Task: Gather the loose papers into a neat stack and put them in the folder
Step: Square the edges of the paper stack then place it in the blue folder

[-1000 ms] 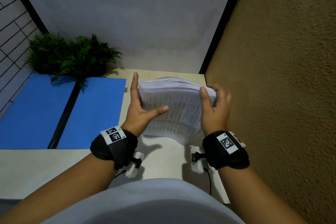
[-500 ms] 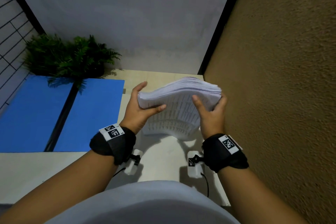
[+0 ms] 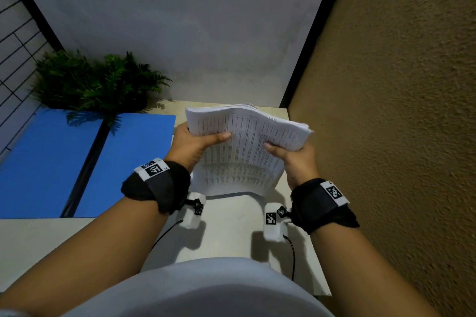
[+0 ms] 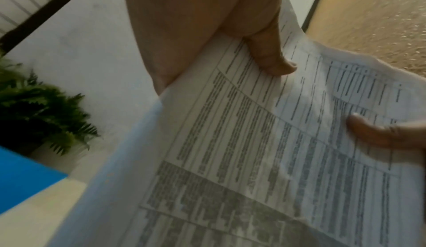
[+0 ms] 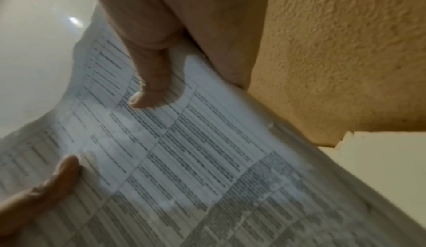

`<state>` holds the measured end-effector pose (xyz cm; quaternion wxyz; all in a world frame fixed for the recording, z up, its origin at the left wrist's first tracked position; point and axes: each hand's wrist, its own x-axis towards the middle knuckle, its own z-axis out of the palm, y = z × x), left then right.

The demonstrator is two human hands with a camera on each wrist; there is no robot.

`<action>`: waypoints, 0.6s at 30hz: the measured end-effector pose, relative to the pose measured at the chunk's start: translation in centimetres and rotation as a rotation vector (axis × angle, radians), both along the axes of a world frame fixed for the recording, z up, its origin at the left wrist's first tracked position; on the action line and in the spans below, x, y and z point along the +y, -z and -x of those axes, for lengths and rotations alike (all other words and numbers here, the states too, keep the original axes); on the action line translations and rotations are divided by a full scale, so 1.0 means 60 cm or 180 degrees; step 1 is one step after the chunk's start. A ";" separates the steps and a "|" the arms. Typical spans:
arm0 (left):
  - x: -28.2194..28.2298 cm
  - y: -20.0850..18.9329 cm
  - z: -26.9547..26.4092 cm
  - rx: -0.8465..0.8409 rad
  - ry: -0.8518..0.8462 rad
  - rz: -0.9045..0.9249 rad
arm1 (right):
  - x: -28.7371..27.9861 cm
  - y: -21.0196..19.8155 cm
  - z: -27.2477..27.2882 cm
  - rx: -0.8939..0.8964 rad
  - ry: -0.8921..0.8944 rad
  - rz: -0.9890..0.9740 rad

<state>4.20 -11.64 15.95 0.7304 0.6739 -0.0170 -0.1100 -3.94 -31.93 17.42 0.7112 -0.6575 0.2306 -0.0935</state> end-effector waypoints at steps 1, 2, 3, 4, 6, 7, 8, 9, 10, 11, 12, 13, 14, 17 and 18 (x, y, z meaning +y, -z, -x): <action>0.005 -0.001 0.000 -0.0038 0.0018 -0.0035 | 0.000 -0.002 0.005 -0.0063 0.0010 0.0040; 0.009 0.002 0.001 -0.0078 0.0020 -0.0062 | 0.001 -0.002 0.012 -0.0143 0.0040 0.0105; 0.013 0.007 0.004 -0.0111 0.0025 -0.0064 | 0.003 0.000 0.017 -0.0225 0.0108 0.0155; 0.015 0.015 0.007 -0.0111 0.0025 -0.0074 | 0.006 0.003 0.023 -0.0273 0.0183 0.0167; 0.018 0.030 0.018 -0.0101 -0.0010 -0.0066 | 0.013 0.011 0.031 -0.0312 0.0295 0.0082; 0.018 0.034 0.025 -0.0099 0.0004 -0.0046 | 0.017 0.015 0.034 -0.0334 0.0290 0.0060; 0.017 0.038 0.031 -0.0105 0.0052 -0.0034 | 0.025 0.015 0.037 -0.0378 0.0221 0.0085; 0.016 0.041 0.036 -0.0121 0.0116 -0.0033 | 0.034 0.014 0.040 -0.0426 0.0131 0.0163; 0.015 0.043 0.040 -0.0149 0.0170 -0.0046 | 0.040 0.015 0.041 -0.0462 0.0070 0.0236; 0.015 0.043 0.043 -0.0194 0.0186 -0.0051 | 0.043 0.015 0.042 -0.0511 0.0067 0.0277; 0.016 0.040 0.045 -0.0231 0.0157 -0.0050 | 0.044 0.013 0.043 -0.0557 0.0127 0.0271; 0.016 0.035 0.046 -0.0263 0.0094 -0.0027 | 0.044 0.011 0.042 -0.0599 0.0231 0.0230; 0.016 0.030 0.046 -0.0314 0.0034 -0.0007 | 0.043 0.009 0.043 -0.0626 0.0324 0.0208; 0.013 0.009 0.048 -0.0658 -0.0048 -0.0012 | 0.048 0.000 0.043 -0.0842 0.0285 0.0532; 0.011 0.003 0.049 -0.0737 -0.0057 -0.0005 | 0.051 -0.003 0.042 -0.0928 0.0257 0.0702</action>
